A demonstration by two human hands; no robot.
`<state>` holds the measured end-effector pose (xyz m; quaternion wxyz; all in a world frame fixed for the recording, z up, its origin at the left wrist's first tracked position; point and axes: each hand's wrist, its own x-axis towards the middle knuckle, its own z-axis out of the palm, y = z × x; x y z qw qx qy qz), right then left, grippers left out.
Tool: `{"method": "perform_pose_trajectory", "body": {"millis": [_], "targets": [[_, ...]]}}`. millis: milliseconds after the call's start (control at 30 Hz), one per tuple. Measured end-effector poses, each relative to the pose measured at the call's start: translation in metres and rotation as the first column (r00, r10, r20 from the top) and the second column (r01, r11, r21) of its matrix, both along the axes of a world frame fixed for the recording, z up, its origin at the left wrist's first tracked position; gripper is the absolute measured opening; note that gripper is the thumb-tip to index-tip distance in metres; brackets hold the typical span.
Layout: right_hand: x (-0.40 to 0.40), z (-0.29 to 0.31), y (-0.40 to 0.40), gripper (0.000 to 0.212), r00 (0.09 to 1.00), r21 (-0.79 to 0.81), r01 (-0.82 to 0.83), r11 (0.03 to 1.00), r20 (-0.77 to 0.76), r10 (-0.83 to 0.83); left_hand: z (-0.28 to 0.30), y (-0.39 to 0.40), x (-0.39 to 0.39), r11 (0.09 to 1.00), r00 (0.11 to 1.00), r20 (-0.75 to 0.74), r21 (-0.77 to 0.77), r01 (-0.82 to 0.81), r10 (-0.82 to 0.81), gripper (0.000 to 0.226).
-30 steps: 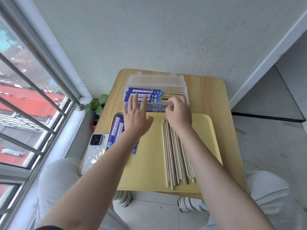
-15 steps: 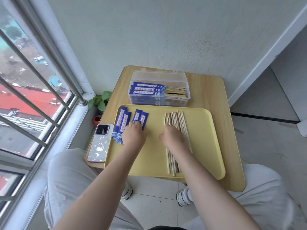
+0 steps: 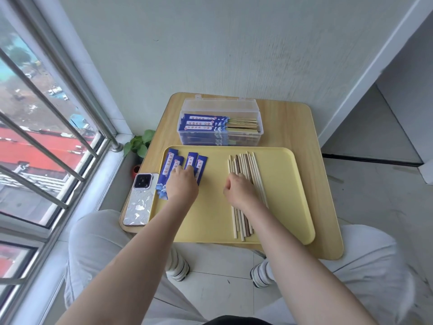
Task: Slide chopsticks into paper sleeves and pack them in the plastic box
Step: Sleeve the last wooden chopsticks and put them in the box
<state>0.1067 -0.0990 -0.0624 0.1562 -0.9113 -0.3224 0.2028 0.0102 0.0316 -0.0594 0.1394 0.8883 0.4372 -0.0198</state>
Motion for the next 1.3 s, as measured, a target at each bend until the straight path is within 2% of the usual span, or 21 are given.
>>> {"method": "perform_pose_trajectory", "body": {"millis": [167,200,267,300,333,400,467,500,567,667,733,767,867,967,1067,1133,1167,1200,1267,1300], "targets": [[0.000,-0.001,-0.003,0.008,1.000,0.031,-0.006,0.999,-0.013,0.007,0.004,0.003,0.001,0.996,0.978,0.197,-0.066,-0.051,0.063,0.029],[0.001,-0.001,-0.004,0.007,1.000,0.038,-0.007,0.999,-0.015,0.008,0.007,0.003,0.002,0.991,0.963,0.251,-0.117,-0.069,0.097,0.036],[0.001,-0.001,-0.004,0.004,1.000,0.049,-0.003,0.999,-0.017,0.004,0.020,0.000,0.006,0.937,0.903,0.353,-0.323,-0.129,0.246,0.051],[0.000,-0.001,-0.004,0.004,1.000,0.054,0.001,0.999,-0.021,0.000,0.026,-0.003,0.007,0.868,0.849,0.389,-0.474,-0.149,0.358,0.054],[0.000,-0.002,-0.004,0.005,1.000,0.061,0.007,0.998,-0.026,-0.006,0.032,-0.007,0.007,0.755,0.783,0.397,-0.641,-0.136,0.478,0.054],[-0.001,-0.003,-0.004,0.006,0.999,0.070,0.015,0.997,-0.030,-0.013,0.040,-0.015,0.006,0.441,0.688,0.317,-0.897,-0.006,0.653,0.047],[0.001,-0.002,-0.005,0.009,0.999,0.069,0.016,0.997,-0.039,-0.013,0.045,-0.025,0.002,0.160,0.647,0.208,-0.978,0.133,0.734,0.026],[0.003,-0.001,-0.005,0.011,0.998,0.079,0.019,0.997,-0.059,-0.014,0.046,-0.029,-0.001,0.071,0.634,0.165,-0.983,0.171,0.756,0.016],[0.006,0.002,-0.008,0.015,0.985,0.172,0.079,0.982,-0.164,-0.050,0.043,-0.034,-0.004,-0.001,0.590,0.123,-0.979,0.205,0.798,0.008],[0.004,0.012,-0.017,0.024,0.887,0.413,0.316,0.854,-0.448,-0.111,0.033,-0.034,-0.006,0.039,0.500,0.141,-0.977,0.210,0.855,0.006],[-0.001,0.016,-0.021,0.034,0.785,0.446,0.438,0.780,-0.613,-0.090,0.028,-0.033,-0.007,0.068,0.436,0.162,-0.973,0.222,0.885,0.011],[-0.002,0.016,-0.022,0.038,0.751,0.426,0.462,0.778,-0.655,-0.087,0.025,-0.032,-0.007,0.078,0.399,0.168,-0.970,0.231,0.901,0.020],[-0.003,0.016,-0.025,0.040,0.734,0.361,0.436,0.824,-0.673,-0.093,0.021,-0.029,-0.007,0.092,0.307,0.166,-0.966,0.242,0.937,0.046],[-0.001,0.021,-0.028,0.043,0.763,0.403,0.431,0.807,-0.640,-0.088,0.017,-0.027,-0.006,0.090,0.254,0.153,-0.966,0.241,0.955,0.049],[-0.002,0.028,-0.030,0.032,0.790,0.450,0.429,0.783,-0.607,-0.084,0.016,-0.029,-0.005,0.091,0.258,0.150,-0.970,0.227,0.954,0.043],[-0.002,0.029,-0.032,0.026,0.813,0.453,0.424,0.784,-0.572,-0.109,0.016,-0.029,-0.007,0.090,0.298,0.139,-0.981,0.172,0.944,0.048],[-0.001,0.030,-0.034,0.025,0.826,0.451,0.422,0.787,-0.549,-0.128,0.019,-0.030,-0.007,0.135,0.354,0.156,-0.987,0.085,0.922,0.048],[0.000,0.030,-0.035,0.024,0.838,0.447,0.418,0.791,-0.526,-0.146,0.021,-0.031,-0.008,0.243,0.436,0.204,-0.969,-0.036,0.877,0.046],[0.003,0.031,-0.037,0.025,0.855,0.436,0.402,0.805,-0.494,-0.159,0.024,-0.032,-0.009,0.602,0.630,0.364,-0.771,-0.210,0.686,0.044],[0.003,0.032,-0.037,0.027,0.864,0.433,0.386,0.815,-0.479,-0.154,0.027,-0.033,-0.009,0.769,0.721,0.434,-0.604,-0.212,0.540,0.044]]}}
